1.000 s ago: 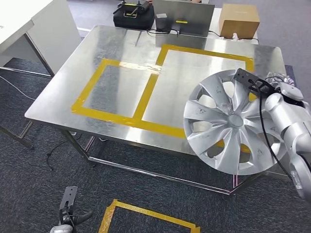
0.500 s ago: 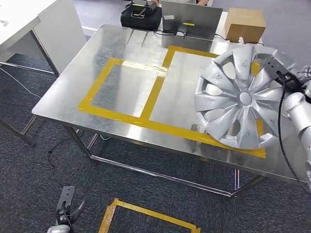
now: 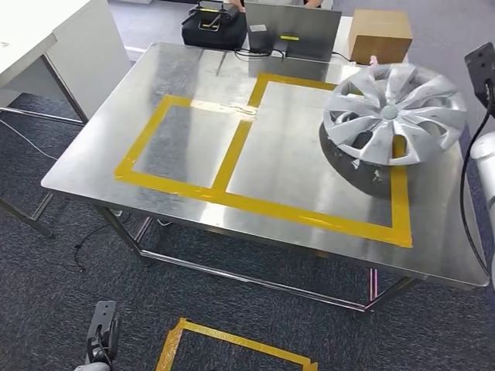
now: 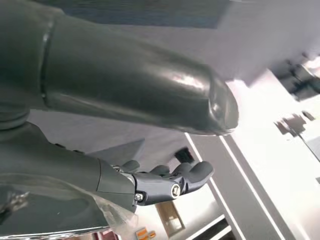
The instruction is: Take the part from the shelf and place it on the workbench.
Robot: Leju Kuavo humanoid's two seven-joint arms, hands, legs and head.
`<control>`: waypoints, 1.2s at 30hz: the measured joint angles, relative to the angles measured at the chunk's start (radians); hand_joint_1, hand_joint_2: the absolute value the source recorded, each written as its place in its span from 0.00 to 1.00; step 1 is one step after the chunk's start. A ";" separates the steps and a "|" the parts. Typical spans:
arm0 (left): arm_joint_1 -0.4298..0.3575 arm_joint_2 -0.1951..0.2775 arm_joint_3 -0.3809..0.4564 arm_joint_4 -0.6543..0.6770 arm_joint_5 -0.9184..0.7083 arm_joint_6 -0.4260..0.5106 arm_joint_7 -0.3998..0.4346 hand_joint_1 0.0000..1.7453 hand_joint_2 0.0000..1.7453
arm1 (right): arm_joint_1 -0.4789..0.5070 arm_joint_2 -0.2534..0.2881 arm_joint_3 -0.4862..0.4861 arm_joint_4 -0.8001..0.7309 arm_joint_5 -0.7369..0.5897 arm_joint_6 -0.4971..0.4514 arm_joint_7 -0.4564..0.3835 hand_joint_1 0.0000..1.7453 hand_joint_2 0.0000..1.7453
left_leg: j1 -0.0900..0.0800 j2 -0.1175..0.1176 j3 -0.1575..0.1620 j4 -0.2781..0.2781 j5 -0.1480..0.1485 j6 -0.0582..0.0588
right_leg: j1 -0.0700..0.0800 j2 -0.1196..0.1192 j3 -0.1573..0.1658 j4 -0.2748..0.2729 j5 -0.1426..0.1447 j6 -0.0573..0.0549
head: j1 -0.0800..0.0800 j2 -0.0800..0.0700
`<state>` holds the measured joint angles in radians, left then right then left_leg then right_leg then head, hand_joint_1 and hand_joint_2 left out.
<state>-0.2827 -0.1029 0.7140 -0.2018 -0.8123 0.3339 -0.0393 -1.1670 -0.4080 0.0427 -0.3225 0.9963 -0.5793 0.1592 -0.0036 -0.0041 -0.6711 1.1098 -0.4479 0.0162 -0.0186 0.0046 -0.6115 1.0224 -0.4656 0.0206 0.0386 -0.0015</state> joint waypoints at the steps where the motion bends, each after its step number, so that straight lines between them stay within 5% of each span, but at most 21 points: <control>1: -0.001 0.001 0.001 0.000 -0.003 0.003 0.000 0.00 0.00 | -0.001 0.003 -0.017 -0.006 -0.014 -0.019 -0.033 0.00 0.00 | -0.002 0.000 0.021 -0.046 0.010 0.004 | 0.001 0.000 -0.001 -0.001 0.000 0.003 | 0.000 0.000; 6: -0.002 0.004 0.004 0.000 -0.025 0.014 -0.002 0.00 0.00 | 0.014 0.031 -0.083 -0.026 0.007 -0.039 -0.189 0.00 0.00 | 0.001 -0.001 0.041 -0.089 0.013 0.019 | 0.000 0.000 -0.007 -0.009 0.002 0.026 | -0.001 0.000; 11: -0.003 0.004 0.005 0.000 -0.032 0.016 -0.004 0.00 0.00 | 0.017 0.036 -0.086 -0.029 0.033 -0.039 -0.210 0.00 0.00 | 0.003 -0.001 0.045 -0.097 0.017 0.024 | -0.001 -0.001 -0.016 0.002 -0.008 0.028 | 0.001 0.000; 13: -0.004 0.004 0.010 0.000 -0.042 0.018 -0.008 0.00 0.00 | 0.028 0.054 -0.085 -0.030 0.098 -0.029 -0.230 0.00 0.00 | 0.002 -0.001 0.045 -0.097 0.019 0.028 | -0.001 -0.002 -0.071 0.123 -0.060 0.032 | 0.004 0.000; 15: -0.004 0.004 0.019 0.000 -0.051 0.020 -0.012 0.00 0.00 | 0.046 0.083 -0.081 -0.030 0.171 -0.009 -0.244 0.00 0.00 | 0.002 -0.003 0.044 -0.095 0.019 0.030 | -0.001 -0.003 -0.106 0.200 -0.073 0.034 | 0.005 0.000; 17: -0.004 0.003 0.025 0.000 -0.053 0.020 -0.013 0.00 0.00 | 0.051 0.099 -0.078 -0.031 0.189 0.008 -0.253 0.00 0.00 | 0.000 -0.006 0.043 -0.091 0.017 0.026 | 0.001 -0.004 -0.047 0.087 -0.017 0.029 | 0.005 0.000; 19: -0.004 0.004 0.027 0.000 -0.053 0.020 -0.014 0.00 0.00 | 0.049 0.112 -0.076 -0.033 0.187 0.022 -0.269 0.00 0.00 | -0.003 -0.006 0.039 -0.087 0.017 0.017 | 0.004 -0.003 0.001 -0.001 0.003 0.022 | 0.005 0.000; 22: -0.004 0.004 0.029 0.000 -0.054 0.021 -0.015 0.00 0.00 | 0.058 0.138 -0.074 -0.035 0.176 0.041 -0.300 0.00 0.00 | -0.003 -0.006 0.034 -0.085 0.016 0.004 | 0.004 -0.001 0.007 -0.015 0.003 0.011 | 0.005 0.000; 24: -0.004 0.003 0.032 0.000 -0.055 0.022 -0.018 0.00 0.00 | 0.062 0.164 -0.075 -0.044 0.132 0.048 -0.356 0.00 0.00 | -0.001 -0.004 0.016 -0.042 -0.014 -0.008 | -0.001 -0.002 0.008 -0.018 0.006 0.000 | 0.002 0.000; 27: -0.004 -0.001 0.047 0.000 -0.051 0.024 -0.029 0.00 0.00 | 0.084 0.207 -0.093 -0.079 -0.008 0.048 -0.502 0.00 0.00 | 0.005 -0.003 -0.066 0.140 -0.098 -0.022 | -0.003 -0.002 0.010 -0.018 0.006 -0.008 | -0.001 0.000; 29: -0.002 -0.004 0.057 0.000 -0.050 0.026 -0.034 0.00 0.00 | 0.121 0.237 -0.113 -0.124 -0.104 0.048 -0.596 0.00 0.00 | 0.007 -0.003 -0.094 0.198 -0.103 -0.024 | -0.003 -0.002 0.011 -0.017 0.005 -0.009 | -0.001 0.000; 33: -0.003 -0.009 0.073 0.000 -0.050 0.026 -0.039 0.00 0.00 | 0.206 0.285 -0.131 -0.262 -0.261 0.061 -0.696 0.00 0.00 | 0.009 -0.003 0.005 -0.020 0.008 -0.017 | 0.000 -0.001 0.011 -0.009 0.001 -0.002 | -0.001 0.000; 36: 0.001 -0.015 0.087 0.000 -0.046 0.028 -0.051 0.00 0.00 | 0.288 0.305 -0.131 -0.406 -0.344 0.070 -0.713 0.00 0.00 | 0.007 -0.007 0.026 -0.075 0.021 -0.008 | 0.005 -0.005 0.005 -0.008 0.003 0.009 | -0.002 0.000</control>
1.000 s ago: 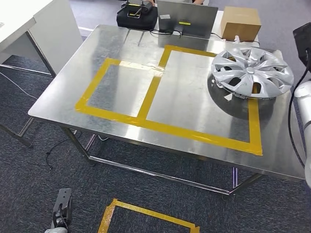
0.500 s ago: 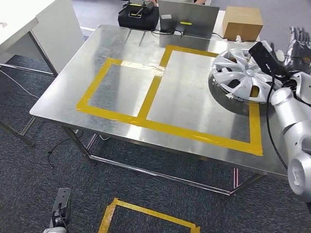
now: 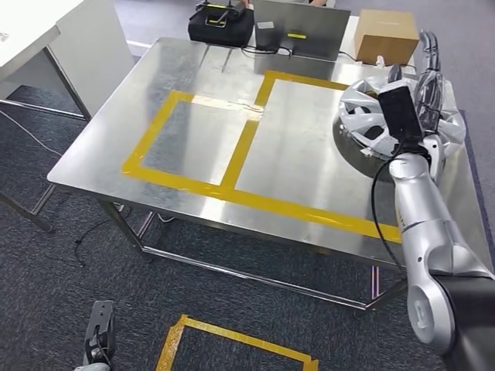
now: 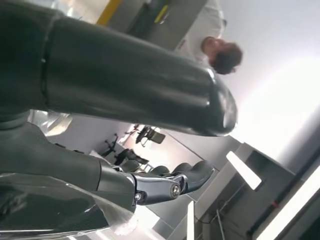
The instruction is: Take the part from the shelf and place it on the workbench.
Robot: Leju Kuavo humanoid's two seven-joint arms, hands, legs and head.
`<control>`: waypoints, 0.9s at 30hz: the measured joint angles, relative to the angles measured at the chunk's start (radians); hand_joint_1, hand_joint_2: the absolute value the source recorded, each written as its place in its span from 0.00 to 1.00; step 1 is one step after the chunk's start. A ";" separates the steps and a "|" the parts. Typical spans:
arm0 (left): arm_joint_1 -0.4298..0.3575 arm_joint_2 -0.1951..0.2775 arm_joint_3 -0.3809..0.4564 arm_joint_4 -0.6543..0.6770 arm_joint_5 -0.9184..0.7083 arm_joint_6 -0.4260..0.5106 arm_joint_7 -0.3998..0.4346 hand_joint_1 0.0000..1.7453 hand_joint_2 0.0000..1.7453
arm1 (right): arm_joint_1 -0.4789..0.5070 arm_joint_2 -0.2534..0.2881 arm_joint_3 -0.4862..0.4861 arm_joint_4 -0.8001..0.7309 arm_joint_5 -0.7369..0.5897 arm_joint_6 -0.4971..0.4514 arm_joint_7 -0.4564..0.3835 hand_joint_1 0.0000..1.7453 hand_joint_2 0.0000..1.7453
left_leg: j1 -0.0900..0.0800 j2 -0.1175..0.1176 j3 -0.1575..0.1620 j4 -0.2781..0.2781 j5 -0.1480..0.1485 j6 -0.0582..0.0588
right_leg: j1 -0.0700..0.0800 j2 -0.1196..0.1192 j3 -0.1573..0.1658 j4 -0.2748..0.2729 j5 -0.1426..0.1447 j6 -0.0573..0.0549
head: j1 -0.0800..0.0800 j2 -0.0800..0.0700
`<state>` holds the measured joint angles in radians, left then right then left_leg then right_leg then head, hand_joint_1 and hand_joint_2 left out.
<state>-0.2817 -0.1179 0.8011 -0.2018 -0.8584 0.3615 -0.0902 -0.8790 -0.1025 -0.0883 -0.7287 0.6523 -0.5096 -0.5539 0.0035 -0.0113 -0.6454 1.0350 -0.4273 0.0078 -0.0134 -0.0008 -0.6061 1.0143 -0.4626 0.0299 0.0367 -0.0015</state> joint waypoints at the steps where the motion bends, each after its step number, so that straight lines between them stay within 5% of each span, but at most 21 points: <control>1: 0.003 -0.002 0.006 0.000 0.002 0.000 -0.003 0.00 0.00 | 0.031 0.004 0.003 -0.049 -0.016 0.001 -0.002 0.00 0.00 | 0.001 -0.001 -0.001 0.000 0.003 0.005 | -0.001 -0.002 -0.001 0.000 -0.002 0.004 | 0.000 0.000; 3: 0.006 -0.006 0.016 0.000 0.008 0.001 -0.010 0.00 0.00 | 0.090 0.010 0.014 -0.142 -0.040 0.003 -0.004 0.00 0.00 | 0.004 -0.001 -0.003 -0.006 0.010 0.018 | -0.002 -0.002 -0.016 0.034 -0.038 0.010 | 0.002 0.000; 6: 0.009 -0.008 0.031 0.000 0.017 0.003 -0.019 0.00 0.00 | 0.163 0.014 0.033 -0.261 -0.065 0.006 -0.004 0.00 0.00 | 0.002 -0.001 -0.017 -0.009 0.022 0.034 | -0.002 -0.001 -0.082 0.215 -0.153 0.014 | 0.004 0.000; 8: 0.014 -0.010 0.039 0.000 0.018 0.003 -0.021 0.00 0.00 | 0.199 0.016 0.043 -0.310 -0.069 0.007 -0.004 0.00 0.00 | -0.002 -0.001 -0.030 -0.009 0.033 0.037 | -0.001 -0.001 -0.098 0.291 -0.183 0.013 | 0.004 0.000; 9: 0.015 -0.011 0.041 0.000 0.018 0.003 -0.021 0.00 0.00 | 0.211 0.017 0.046 -0.329 -0.070 0.007 -0.004 0.00 0.00 | -0.003 -0.001 -0.037 -0.009 0.039 0.037 | -0.001 -0.001 -0.079 0.274 -0.171 0.010 | 0.004 0.000; 12: 0.016 -0.013 0.046 0.000 0.024 0.003 -0.024 0.00 0.00 | 0.234 0.020 0.055 -0.394 -0.102 0.011 -0.010 0.00 0.00 | -0.008 -0.001 -0.057 -0.008 0.061 0.032 | 0.006 -0.002 0.063 0.073 -0.112 -0.006 | 0.004 0.000; 14: 0.018 -0.015 0.054 0.000 0.034 0.003 -0.032 0.00 0.00 | 0.265 0.024 0.062 -0.452 -0.144 0.017 -0.022 0.00 0.00 | -0.008 -0.002 -0.061 -0.008 0.075 0.022 | 0.013 -0.003 0.116 -0.009 -0.100 -0.010 | 0.004 0.000; 18: 0.033 -0.017 0.080 0.000 0.059 0.005 -0.055 0.00 0.00 | 0.407 0.049 0.075 -0.600 -0.235 0.019 -0.062 0.00 0.00 | -0.002 -0.002 -0.065 -0.011 0.077 -0.005 | 0.016 -0.004 0.102 -0.022 -0.073 -0.026 | 0.007 0.000; 20: 0.043 -0.017 0.093 0.000 0.067 0.007 -0.063 0.00 0.00 | 0.486 0.069 0.080 -0.674 -0.263 0.018 -0.077 0.00 0.00 | 0.000 0.000 -0.086 0.057 -0.008 -0.020 | 0.010 -0.007 0.087 -0.025 -0.049 -0.039 | 0.003 0.000; 22: 0.049 -0.017 0.103 0.000 0.072 0.009 -0.068 0.00 0.00 | 0.548 0.082 0.083 -0.727 -0.283 0.019 -0.082 0.00 0.00 | 0.005 0.002 -0.112 0.188 -0.110 -0.032 | 0.010 -0.008 0.063 -0.024 -0.028 -0.043 | 0.001 0.000; 23: 0.050 -0.018 0.109 0.000 0.077 0.010 -0.072 0.00 0.00 | 0.574 0.088 0.083 -0.749 -0.294 0.021 -0.082 0.00 0.00 | 0.007 0.003 -0.117 0.244 -0.135 -0.036 | 0.010 -0.008 0.049 -0.023 -0.018 -0.043 | 0.000 0.000; 25: 0.053 -0.018 0.119 0.000 0.085 0.012 -0.082 0.00 0.00 | 0.633 0.101 0.083 -0.787 -0.318 0.025 -0.088 0.00 0.00 | 0.009 0.004 -0.082 0.265 -0.126 -0.040 | 0.010 -0.009 0.023 -0.021 -0.001 -0.039 | 0.000 0.000; 27: 0.056 -0.018 0.129 0.000 0.092 0.014 -0.093 0.00 0.00 | 0.699 0.113 0.083 -0.820 -0.339 0.027 -0.105 0.00 0.00 | 0.012 0.004 0.020 0.152 -0.091 -0.039 | 0.009 -0.010 0.003 -0.016 0.012 -0.032 | 0.000 0.000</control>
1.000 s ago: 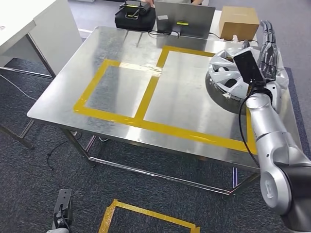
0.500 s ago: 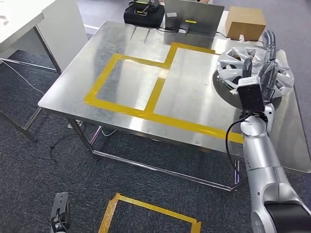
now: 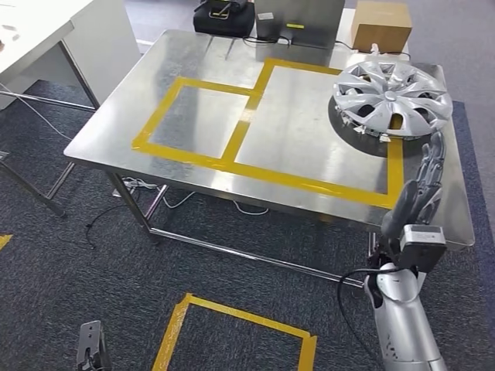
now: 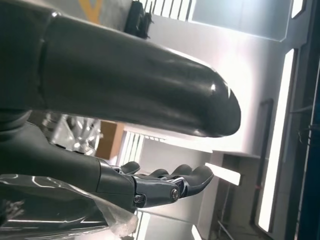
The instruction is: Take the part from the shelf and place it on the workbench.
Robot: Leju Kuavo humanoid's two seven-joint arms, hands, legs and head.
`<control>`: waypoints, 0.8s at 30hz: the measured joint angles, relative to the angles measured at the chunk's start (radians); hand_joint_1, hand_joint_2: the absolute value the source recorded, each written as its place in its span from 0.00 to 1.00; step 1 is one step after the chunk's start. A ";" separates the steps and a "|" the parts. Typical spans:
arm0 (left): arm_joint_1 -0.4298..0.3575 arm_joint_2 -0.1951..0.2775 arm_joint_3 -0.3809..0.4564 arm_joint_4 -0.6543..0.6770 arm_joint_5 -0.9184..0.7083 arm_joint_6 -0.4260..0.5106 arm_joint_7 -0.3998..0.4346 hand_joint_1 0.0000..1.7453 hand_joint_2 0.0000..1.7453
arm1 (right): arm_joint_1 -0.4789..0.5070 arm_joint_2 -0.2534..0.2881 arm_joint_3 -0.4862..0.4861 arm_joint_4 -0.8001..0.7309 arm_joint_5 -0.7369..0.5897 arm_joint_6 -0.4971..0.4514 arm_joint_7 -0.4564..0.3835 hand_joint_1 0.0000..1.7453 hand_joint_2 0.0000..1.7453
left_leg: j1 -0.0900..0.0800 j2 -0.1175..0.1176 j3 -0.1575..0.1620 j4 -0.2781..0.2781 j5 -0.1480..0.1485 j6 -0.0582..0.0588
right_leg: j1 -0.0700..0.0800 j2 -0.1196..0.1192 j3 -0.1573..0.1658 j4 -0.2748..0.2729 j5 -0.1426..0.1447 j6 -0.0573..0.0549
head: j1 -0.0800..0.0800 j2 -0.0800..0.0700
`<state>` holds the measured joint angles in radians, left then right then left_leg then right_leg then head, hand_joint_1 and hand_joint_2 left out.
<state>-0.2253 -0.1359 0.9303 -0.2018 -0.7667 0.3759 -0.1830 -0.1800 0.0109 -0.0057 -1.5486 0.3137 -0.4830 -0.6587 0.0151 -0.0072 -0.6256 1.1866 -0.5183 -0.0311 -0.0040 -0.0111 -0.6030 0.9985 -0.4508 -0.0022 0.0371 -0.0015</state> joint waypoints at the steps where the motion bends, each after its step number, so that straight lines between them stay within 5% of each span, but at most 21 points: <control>1: 0.001 -0.001 0.005 0.000 0.002 0.001 -0.004 0.00 0.00 | 0.028 0.006 0.000 -0.013 -0.008 0.003 -0.008 0.00 0.00 | -0.001 -0.001 0.055 -0.075 0.004 0.004 | 0.001 0.000 -0.009 0.004 0.005 0.004 | 0.000 0.000; 3: 0.004 -0.004 0.012 0.000 0.007 0.004 -0.011 0.00 0.00 | 0.069 0.011 -0.001 -0.027 -0.018 0.020 -0.013 0.00 0.00 | -0.004 -0.004 0.113 -0.162 -0.005 0.017 | 0.002 0.000 -0.018 0.009 0.016 0.016 | 0.000 0.000; 6: 0.011 -0.010 0.022 0.000 0.015 0.005 -0.016 0.00 0.00 | 0.130 0.015 -0.005 -0.030 -0.031 0.051 -0.014 0.00 0.00 | -0.008 -0.002 0.106 -0.178 0.008 0.046 | -0.002 0.003 -0.028 0.014 0.021 0.036 | -0.001 0.000; 8: 0.016 -0.013 0.032 0.000 0.021 0.005 -0.017 0.00 0.00 | 0.170 0.023 -0.013 -0.022 -0.040 0.062 -0.018 0.00 0.00 | -0.006 0.003 0.086 -0.183 0.029 0.067 | -0.005 0.007 -0.053 0.069 -0.044 0.044 | 0.002 0.000; 11: 0.023 -0.013 0.038 0.000 0.026 0.002 -0.019 0.00 0.00 | 0.210 0.038 -0.020 -0.003 -0.044 0.068 -0.026 0.00 0.00 | -0.012 0.005 0.041 -0.181 0.062 0.078 | -0.006 0.009 -0.101 0.251 -0.172 0.047 | 0.004 0.000; 13: 0.026 -0.014 0.041 0.000 0.027 0.000 -0.019 0.00 0.00 | 0.222 0.044 -0.022 0.007 -0.044 0.070 -0.028 0.00 0.00 | -0.016 0.006 0.008 -0.180 0.086 0.077 | -0.006 0.009 -0.084 0.297 -0.164 0.046 | 0.004 0.000; 15: 0.028 -0.015 0.044 0.000 0.027 -0.001 -0.019 0.00 0.00 | 0.224 0.051 -0.028 0.018 -0.058 0.091 -0.012 0.00 0.00 | -0.018 0.007 -0.018 -0.177 0.107 0.073 | -0.006 0.009 0.001 0.211 -0.108 0.041 | 0.004 0.000; 18: 0.028 -0.016 0.051 0.000 0.026 -0.004 -0.019 0.00 0.00 | 0.216 0.059 -0.038 0.063 -0.091 0.180 0.034 0.00 0.00 | -0.021 0.008 -0.039 -0.171 0.134 0.060 | 0.000 0.008 0.156 0.003 -0.115 0.028 | 0.004 0.000; 21: 0.032 -0.017 0.058 0.000 0.023 -0.007 -0.019 0.00 0.00 | 0.198 0.074 -0.063 0.205 -0.118 0.230 0.025 0.00 0.00 | -0.017 0.011 -0.045 -0.176 0.159 0.042 | 0.003 0.008 0.160 -0.038 -0.112 0.015 | 0.004 0.000; 22: 0.036 -0.017 0.060 0.000 0.023 -0.005 -0.019 0.00 0.00 | 0.188 0.083 -0.080 0.270 -0.129 0.230 0.019 0.00 0.00 | -0.015 0.010 -0.049 -0.170 0.146 0.036 | 0.002 0.006 0.152 -0.038 -0.102 0.009 | 0.003 0.000; 24: 0.044 -0.017 0.062 0.000 0.023 -0.002 -0.019 0.00 0.00 | 0.158 0.100 -0.133 0.428 -0.163 0.227 0.019 0.00 0.00 | -0.012 0.008 -0.069 -0.103 0.062 0.024 | -0.001 0.003 0.131 -0.040 -0.078 -0.004 | -0.001 0.000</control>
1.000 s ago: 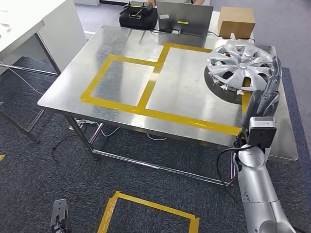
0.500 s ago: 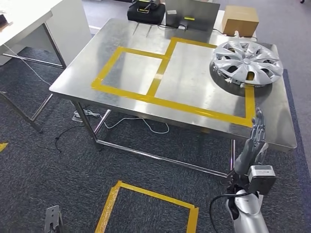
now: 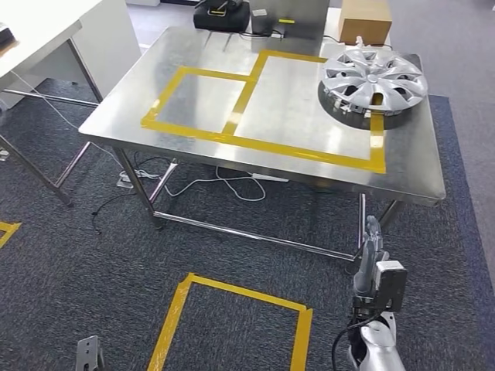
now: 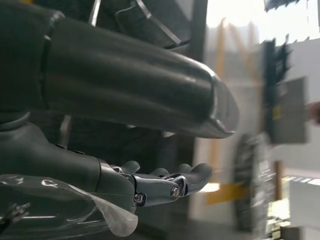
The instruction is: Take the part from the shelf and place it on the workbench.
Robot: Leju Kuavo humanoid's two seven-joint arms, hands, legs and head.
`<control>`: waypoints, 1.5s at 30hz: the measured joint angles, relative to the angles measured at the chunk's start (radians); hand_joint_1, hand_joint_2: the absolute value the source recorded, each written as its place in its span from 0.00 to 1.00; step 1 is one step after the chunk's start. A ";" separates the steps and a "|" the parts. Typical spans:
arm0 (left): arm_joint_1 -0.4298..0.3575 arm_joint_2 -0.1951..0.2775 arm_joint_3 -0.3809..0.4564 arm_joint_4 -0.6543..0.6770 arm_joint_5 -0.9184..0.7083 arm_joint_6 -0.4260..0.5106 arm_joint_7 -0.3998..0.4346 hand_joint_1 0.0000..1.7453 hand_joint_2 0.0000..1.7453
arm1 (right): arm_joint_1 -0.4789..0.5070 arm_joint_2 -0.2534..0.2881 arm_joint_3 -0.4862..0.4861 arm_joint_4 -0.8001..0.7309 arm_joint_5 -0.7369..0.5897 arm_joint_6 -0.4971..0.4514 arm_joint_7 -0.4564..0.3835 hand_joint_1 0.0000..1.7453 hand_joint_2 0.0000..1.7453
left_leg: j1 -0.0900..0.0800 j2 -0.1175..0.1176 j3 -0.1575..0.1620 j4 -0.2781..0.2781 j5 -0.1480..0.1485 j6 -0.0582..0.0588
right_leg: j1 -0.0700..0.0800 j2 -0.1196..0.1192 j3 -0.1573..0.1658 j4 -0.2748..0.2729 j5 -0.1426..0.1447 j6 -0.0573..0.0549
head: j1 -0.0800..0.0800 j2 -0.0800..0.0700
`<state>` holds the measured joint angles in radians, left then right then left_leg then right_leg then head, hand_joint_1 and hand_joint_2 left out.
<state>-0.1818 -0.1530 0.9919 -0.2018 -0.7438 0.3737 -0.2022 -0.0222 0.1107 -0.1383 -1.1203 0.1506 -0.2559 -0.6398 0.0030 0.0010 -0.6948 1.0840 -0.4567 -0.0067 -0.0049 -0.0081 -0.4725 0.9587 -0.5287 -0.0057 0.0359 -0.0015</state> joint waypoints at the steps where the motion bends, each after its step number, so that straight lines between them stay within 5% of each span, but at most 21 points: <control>1: 0.003 -0.001 0.001 0.000 0.000 0.000 0.000 0.00 0.00 | -0.016 0.005 -0.032 0.090 -0.018 0.002 0.001 0.00 0.00 | 0.001 0.000 -0.013 0.061 -0.055 -0.005 | 0.000 -0.001 -0.010 0.000 0.011 -0.004 | -0.002 0.000; 3: 0.006 -0.001 0.005 0.000 0.000 -0.002 0.000 0.00 0.00 | -0.042 0.008 -0.101 0.276 -0.053 0.020 -0.003 0.00 0.00 | 0.003 0.000 -0.028 0.181 -0.114 -0.011 | 0.001 -0.005 -0.034 0.003 0.035 -0.003 | -0.003 0.000; 5: 0.007 -0.001 0.012 0.000 -0.001 -0.005 0.000 0.00 0.00 | -0.055 0.008 -0.169 0.435 -0.086 0.055 0.000 0.00 0.00 | 0.007 0.000 0.001 0.208 -0.087 -0.015 | 0.000 -0.008 -0.066 0.011 0.056 0.001 | -0.003 0.000; 7: 0.008 -0.001 0.018 0.000 -0.006 -0.009 0.003 0.00 0.00 | -0.058 0.007 -0.229 0.547 -0.121 0.085 0.034 0.00 0.00 | 0.012 -0.002 0.087 0.105 -0.049 -0.018 | -0.002 -0.009 -0.097 0.025 0.069 0.009 | -0.003 0.000; 9: 0.008 -0.001 0.021 0.000 -0.012 -0.017 0.011 0.00 0.00 | -0.059 0.004 -0.279 0.638 -0.099 0.052 0.112 0.00 0.00 | 0.012 -0.008 0.170 -0.021 -0.059 -0.013 | -0.001 -0.009 -0.120 0.042 0.078 0.020 | -0.004 0.000; 12: 0.012 0.000 0.024 0.000 -0.016 -0.023 0.026 0.00 0.00 | -0.041 -0.004 -0.295 0.743 0.014 -0.051 0.213 0.00 0.00 | 0.010 -0.010 0.183 -0.070 -0.067 0.011 | -0.001 -0.007 -0.137 0.051 0.093 0.038 | -0.004 0.000; 13: 0.014 0.000 0.024 0.000 -0.016 -0.024 0.029 0.00 0.00 | -0.034 -0.007 -0.293 0.767 0.032 -0.066 0.226 0.00 0.00 | 0.010 -0.007 0.174 -0.070 -0.059 0.021 | -0.003 -0.005 -0.145 0.057 0.084 0.043 | -0.004 0.000; 15: 0.014 0.002 0.025 0.000 -0.016 -0.025 0.032 0.00 0.00 | -0.027 -0.010 -0.292 0.805 0.044 -0.076 0.238 0.00 0.00 | 0.009 -0.001 0.150 -0.072 -0.038 0.040 | -0.006 0.000 -0.175 0.118 0.010 0.050 | -0.003 0.000; 17: 0.013 0.004 0.025 0.000 -0.017 -0.029 0.035 0.00 0.00 | -0.028 -0.011 -0.290 0.832 0.056 -0.075 0.257 0.00 0.00 | 0.004 0.002 0.119 -0.072 -0.015 0.048 | -0.006 0.003 -0.210 0.242 -0.089 0.051 | -0.002 0.000; 18: 0.014 0.004 0.026 0.000 -0.016 -0.035 0.037 0.00 0.00 | -0.029 -0.012 -0.286 0.843 0.067 -0.071 0.279 0.00 0.00 | 0.001 0.002 0.103 -0.071 -0.004 0.050 | -0.005 0.004 -0.219 0.300 -0.109 0.050 | -0.002 0.000; 20: 0.016 0.005 0.028 0.000 -0.014 -0.046 0.043 0.00 0.00 | -0.031 -0.014 -0.276 0.862 0.095 -0.061 0.362 0.00 0.00 | -0.003 -0.003 0.071 -0.071 0.018 0.047 | -0.003 0.006 -0.199 0.344 -0.073 0.043 | -0.001 0.000; 22: 0.016 0.005 0.030 0.000 -0.018 -0.048 0.043 0.00 0.00 | -0.029 -0.015 -0.265 0.873 0.121 -0.057 0.468 0.00 0.00 | -0.006 -0.014 0.048 -0.070 0.041 0.041 | 0.002 0.026 -0.116 0.266 -0.014 0.027 | -0.001 0.000; 24: 0.010 0.004 0.030 0.000 -0.029 -0.041 0.041 0.00 0.00 | -0.028 -0.017 -0.253 0.880 0.156 -0.057 0.541 0.00 0.00 | -0.010 -0.024 0.032 -0.067 0.062 0.034 | 0.007 0.061 0.003 0.108 -0.028 0.012 | 0.002 0.000; 26: 0.003 0.003 0.030 0.000 -0.042 -0.039 0.042 0.00 0.00 | -0.028 -0.016 -0.229 0.887 0.207 -0.055 0.570 0.00 0.00 | -0.013 -0.037 0.023 -0.067 0.083 0.025 | 0.011 0.072 0.062 0.011 -0.064 0.008 | 0.006 0.000; 28: 0.001 0.005 0.030 0.000 -0.059 -0.038 0.050 0.00 0.00 | -0.027 -0.009 -0.191 0.895 0.277 -0.052 0.583 0.00 0.00 | -0.011 -0.045 0.017 -0.067 0.092 0.014 | 0.007 0.052 0.057 0.000 -0.060 0.002 | 0.008 0.000; 30: 0.001 0.006 0.030 0.000 -0.076 -0.038 0.064 0.00 0.00 | -0.025 -0.003 -0.147 0.901 0.353 -0.051 0.597 0.00 0.00 | -0.007 -0.034 0.001 -0.021 0.042 0.002 | 0.003 0.028 0.050 -0.002 -0.047 -0.009 | 0.006 0.000; 33: -0.007 0.004 0.027 0.000 -0.095 -0.038 0.084 0.00 0.00 | -0.024 -0.001 -0.076 0.911 0.442 -0.046 0.642 0.00 0.00 | 0.000 -0.015 -0.041 0.155 -0.072 -0.015 | 0.005 -0.010 0.038 -0.001 -0.036 -0.014 | 0.003 0.000; 35: -0.010 0.004 0.025 0.000 -0.103 -0.039 0.096 0.00 0.00 | -0.024 0.000 -0.030 0.917 0.489 -0.035 0.672 0.00 0.00 | 0.004 -0.009 -0.025 0.191 -0.071 -0.020 | 0.005 -0.035 0.032 0.001 -0.032 -0.012 | 0.003 0.000; 39: -0.017 0.005 0.022 0.000 -0.113 -0.042 0.107 0.00 0.00 | -0.027 0.001 0.040 0.920 0.529 -0.022 0.683 0.00 0.00 | -0.003 0.043 0.122 -0.026 -0.004 -0.005 | 0.009 -0.079 0.036 0.006 -0.034 -0.001 | 0.003 0.000; 43: -0.019 0.004 0.021 0.000 -0.117 -0.045 0.109 0.00 0.00 | -0.031 0.004 0.071 0.922 0.529 -0.017 0.686 0.00 0.00 | -0.011 0.039 0.131 -0.075 -0.008 0.025 | 0.013 -0.101 0.035 0.010 -0.040 0.020 | 0.011 0.000; 45: -0.021 0.004 0.021 0.000 -0.118 -0.045 0.109 0.00 0.00 | -0.033 0.005 0.080 0.922 0.529 -0.015 0.687 0.00 0.00 | -0.005 0.022 0.129 -0.084 -0.001 0.036 | 0.010 -0.061 0.005 0.060 -0.074 0.029 | 0.017 0.000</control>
<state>-0.2029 -0.1489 1.0125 -0.2022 -0.8617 0.3284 -0.0931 -0.0551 0.1156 -0.0584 -0.1983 0.6798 -0.2709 0.0467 -0.0018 0.0234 -0.5662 0.9996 -0.4582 0.0295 0.0046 -0.0686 -0.4671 1.0183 -0.6027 0.0237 0.0525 -0.0015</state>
